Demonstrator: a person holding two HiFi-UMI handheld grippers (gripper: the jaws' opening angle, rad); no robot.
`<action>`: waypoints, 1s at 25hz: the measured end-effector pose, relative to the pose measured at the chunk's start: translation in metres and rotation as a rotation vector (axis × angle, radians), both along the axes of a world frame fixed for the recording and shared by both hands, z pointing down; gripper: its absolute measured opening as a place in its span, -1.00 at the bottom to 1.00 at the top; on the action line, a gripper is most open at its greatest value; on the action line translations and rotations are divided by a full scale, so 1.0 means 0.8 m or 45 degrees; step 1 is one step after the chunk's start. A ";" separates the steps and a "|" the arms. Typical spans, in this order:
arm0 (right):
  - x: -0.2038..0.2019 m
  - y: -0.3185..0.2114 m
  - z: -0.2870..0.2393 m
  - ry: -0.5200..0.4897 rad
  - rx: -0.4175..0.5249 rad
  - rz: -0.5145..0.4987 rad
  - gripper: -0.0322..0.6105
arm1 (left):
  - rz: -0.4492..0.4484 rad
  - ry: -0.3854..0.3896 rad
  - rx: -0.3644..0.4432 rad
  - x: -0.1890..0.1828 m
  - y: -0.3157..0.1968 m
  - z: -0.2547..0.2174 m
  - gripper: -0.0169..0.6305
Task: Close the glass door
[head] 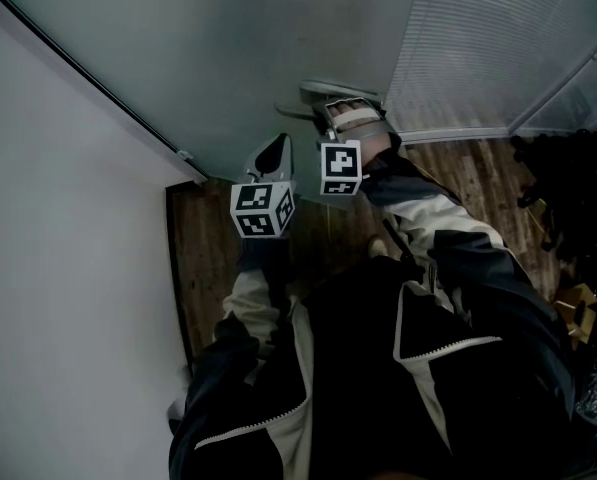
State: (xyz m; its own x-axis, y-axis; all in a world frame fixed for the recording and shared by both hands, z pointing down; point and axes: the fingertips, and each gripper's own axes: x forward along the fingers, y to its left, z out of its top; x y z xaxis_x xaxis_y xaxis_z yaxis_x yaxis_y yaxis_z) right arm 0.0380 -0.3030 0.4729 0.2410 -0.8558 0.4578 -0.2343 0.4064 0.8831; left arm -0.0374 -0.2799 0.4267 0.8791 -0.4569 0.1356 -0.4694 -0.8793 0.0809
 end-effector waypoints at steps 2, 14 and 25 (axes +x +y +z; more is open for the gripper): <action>0.007 -0.005 0.006 0.010 0.004 0.003 -0.45 | -0.001 -0.002 0.002 0.002 -0.001 -0.001 -0.95; 0.060 -0.052 0.006 -0.005 0.041 -0.009 -0.43 | -0.027 -0.032 0.031 0.032 -0.011 -0.013 -0.95; 0.122 -0.114 0.014 0.051 0.012 -0.076 -0.44 | -0.112 -0.010 0.063 0.081 -0.045 -0.032 -0.95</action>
State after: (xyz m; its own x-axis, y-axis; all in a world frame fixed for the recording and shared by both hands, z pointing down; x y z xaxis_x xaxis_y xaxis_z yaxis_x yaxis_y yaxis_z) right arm 0.1355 -0.3943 0.4844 0.2074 -0.8734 0.4406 -0.1743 0.4102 0.8952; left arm 0.0275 -0.3160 0.4011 0.8342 -0.5388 0.1177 -0.5457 -0.8373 0.0343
